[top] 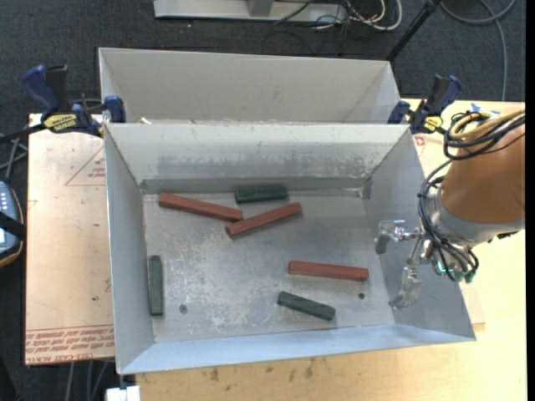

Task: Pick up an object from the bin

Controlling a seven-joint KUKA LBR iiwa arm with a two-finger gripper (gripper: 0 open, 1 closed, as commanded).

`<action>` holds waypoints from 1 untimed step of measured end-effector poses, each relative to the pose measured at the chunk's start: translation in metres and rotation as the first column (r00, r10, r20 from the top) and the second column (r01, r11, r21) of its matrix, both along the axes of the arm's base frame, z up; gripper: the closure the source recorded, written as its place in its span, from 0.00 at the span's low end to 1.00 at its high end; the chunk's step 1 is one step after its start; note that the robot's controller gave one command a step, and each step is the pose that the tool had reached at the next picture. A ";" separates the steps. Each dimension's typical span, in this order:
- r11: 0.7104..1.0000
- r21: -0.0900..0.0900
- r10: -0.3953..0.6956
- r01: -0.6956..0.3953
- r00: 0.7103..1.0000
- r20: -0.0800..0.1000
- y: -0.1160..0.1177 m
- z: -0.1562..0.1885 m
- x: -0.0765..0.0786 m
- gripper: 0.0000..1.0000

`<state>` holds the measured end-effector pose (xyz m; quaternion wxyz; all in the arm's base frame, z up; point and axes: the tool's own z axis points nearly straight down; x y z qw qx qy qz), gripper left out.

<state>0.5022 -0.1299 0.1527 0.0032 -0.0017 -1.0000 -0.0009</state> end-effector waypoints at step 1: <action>1.000 -0.001 0.003 -0.003 1.000 0.007 0.000 0.004 0.002 0.00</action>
Offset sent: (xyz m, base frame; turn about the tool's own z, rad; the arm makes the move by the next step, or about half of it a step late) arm 0.0807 0.0128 -0.0827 0.0595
